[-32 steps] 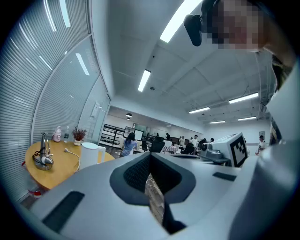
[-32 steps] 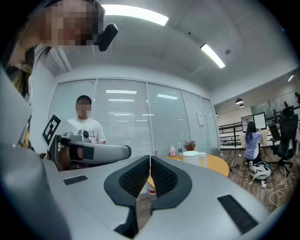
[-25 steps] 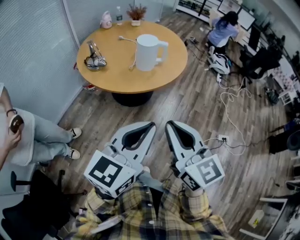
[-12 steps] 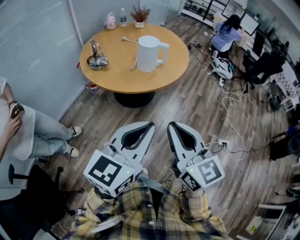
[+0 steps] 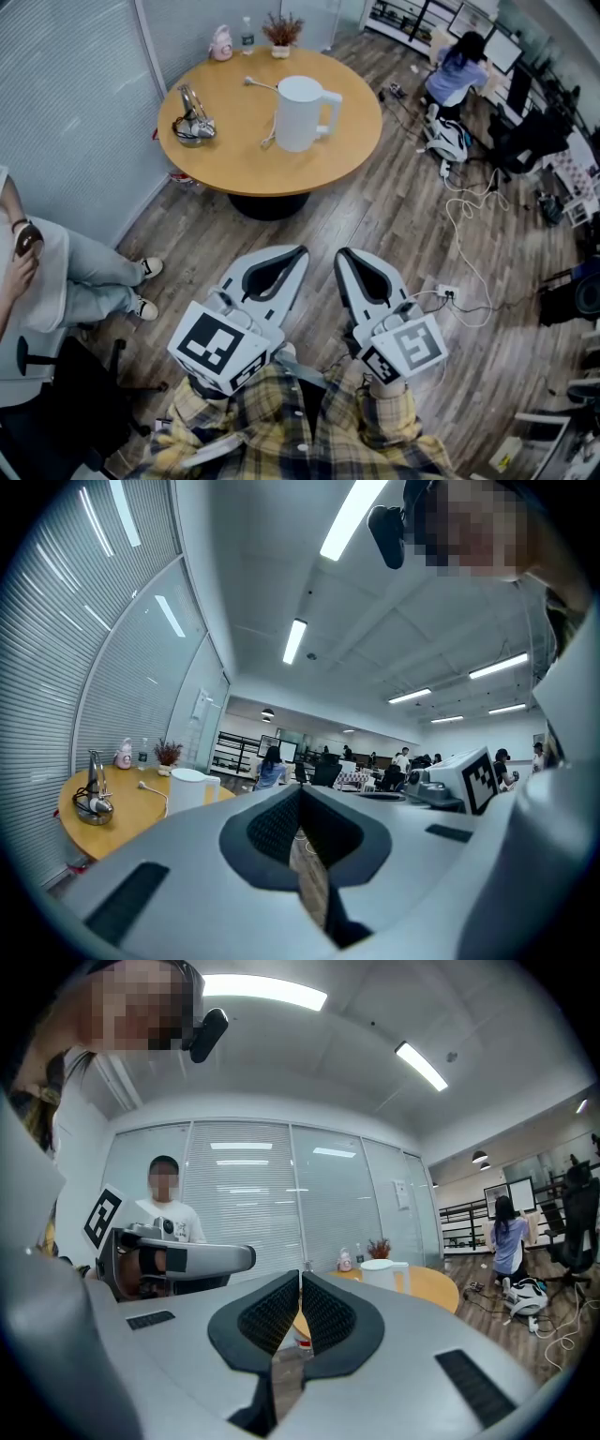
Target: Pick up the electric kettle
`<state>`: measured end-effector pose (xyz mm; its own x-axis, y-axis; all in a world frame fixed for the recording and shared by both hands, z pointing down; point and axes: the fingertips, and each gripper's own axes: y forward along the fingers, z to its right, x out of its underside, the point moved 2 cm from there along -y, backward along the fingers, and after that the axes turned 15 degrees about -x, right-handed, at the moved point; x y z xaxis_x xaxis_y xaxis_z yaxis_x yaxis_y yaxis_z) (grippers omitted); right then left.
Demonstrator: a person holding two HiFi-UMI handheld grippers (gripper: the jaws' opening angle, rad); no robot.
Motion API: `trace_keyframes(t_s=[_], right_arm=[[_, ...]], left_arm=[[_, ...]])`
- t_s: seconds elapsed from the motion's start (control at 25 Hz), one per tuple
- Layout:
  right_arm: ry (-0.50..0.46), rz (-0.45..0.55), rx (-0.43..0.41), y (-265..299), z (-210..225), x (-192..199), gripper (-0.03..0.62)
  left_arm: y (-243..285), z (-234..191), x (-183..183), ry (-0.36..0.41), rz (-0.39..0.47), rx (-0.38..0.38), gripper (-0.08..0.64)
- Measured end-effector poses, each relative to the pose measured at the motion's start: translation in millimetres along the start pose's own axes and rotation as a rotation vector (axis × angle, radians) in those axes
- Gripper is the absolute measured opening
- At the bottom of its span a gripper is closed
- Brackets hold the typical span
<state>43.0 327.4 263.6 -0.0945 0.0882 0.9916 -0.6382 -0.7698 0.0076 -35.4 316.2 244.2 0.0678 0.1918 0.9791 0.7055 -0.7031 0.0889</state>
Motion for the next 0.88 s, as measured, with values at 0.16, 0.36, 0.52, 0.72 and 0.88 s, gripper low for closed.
trace_keyframes(t_s=[0.16,0.36,0.52,0.72,0.88], right_arm=[[-0.006,-0.003,0.011,23.4,18.5,-2.7,0.035],[-0.008,-0.006,0.033,59.2,48.0,-10.6,0.035],[-0.014,-0.003,0.054,90.8,72.9,-16.8,0.035],[-0.012,0.003,0.087,126.2,101.1,-19.1,0.035],[-0.007,0.007,0.118,149.1,119.4,-18.8,0.035]], left_arm=[[21.8,-21.9,-6.8,-0.006,0.005,0.011,0.003],[55.5,-55.3,-19.4,-0.008,0.002,0.027,0.003],[83.6,-84.9,-29.0,-0.005,-0.003,0.046,0.003],[113.4,-118.5,-36.4,0.006,-0.008,0.070,0.003],[131.8,-143.2,-34.1,0.009,-0.027,0.091,0.003]])
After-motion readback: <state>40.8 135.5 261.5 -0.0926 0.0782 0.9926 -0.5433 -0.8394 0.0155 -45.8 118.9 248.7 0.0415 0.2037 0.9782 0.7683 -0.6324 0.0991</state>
